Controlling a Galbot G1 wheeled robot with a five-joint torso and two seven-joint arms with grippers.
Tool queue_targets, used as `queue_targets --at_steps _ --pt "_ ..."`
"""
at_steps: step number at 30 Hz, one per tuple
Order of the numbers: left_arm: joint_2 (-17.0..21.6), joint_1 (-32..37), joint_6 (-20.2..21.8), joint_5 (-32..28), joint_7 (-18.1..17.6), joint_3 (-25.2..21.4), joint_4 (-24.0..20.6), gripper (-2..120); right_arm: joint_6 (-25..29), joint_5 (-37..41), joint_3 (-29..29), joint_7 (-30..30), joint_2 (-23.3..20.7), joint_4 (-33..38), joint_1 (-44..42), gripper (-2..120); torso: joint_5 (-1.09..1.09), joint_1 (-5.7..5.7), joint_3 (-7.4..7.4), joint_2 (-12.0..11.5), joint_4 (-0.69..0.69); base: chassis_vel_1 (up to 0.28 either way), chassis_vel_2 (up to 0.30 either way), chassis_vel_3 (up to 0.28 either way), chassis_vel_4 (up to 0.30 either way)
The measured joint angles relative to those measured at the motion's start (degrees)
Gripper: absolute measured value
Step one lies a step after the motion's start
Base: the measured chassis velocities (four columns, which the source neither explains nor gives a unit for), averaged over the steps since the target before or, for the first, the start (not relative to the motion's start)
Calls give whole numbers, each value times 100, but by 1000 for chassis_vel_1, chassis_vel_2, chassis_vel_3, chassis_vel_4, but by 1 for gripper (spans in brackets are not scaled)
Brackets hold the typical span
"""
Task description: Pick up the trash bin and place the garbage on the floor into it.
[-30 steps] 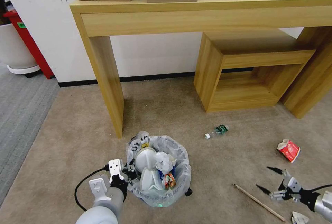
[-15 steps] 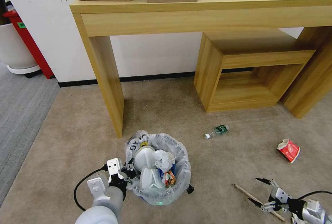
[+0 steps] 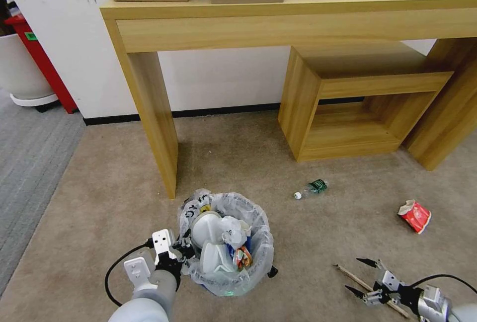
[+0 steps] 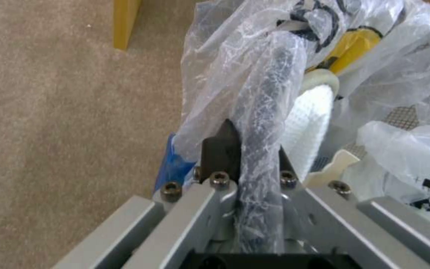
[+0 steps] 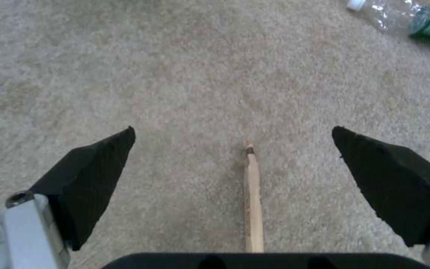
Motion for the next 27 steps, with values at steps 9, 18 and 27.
queue_targets --at_steps 9,18,27 --pt "-25 41 0 65 13 12 37 0 28 21 -113 -7 87 -248 193 100 0 0 0 0 0 0 0 0 0" --pt "-10 81 -1 93 18 21 78 0 53 -69 -170 135 168 -712 442 100 0 0 0 0 0 0 0 0 0" --pt "73 88 -8 85 15 5 104 0 124 -77 -284 196 319 -1305 789 100 0 0 0 0 -1 0 0 0 0"
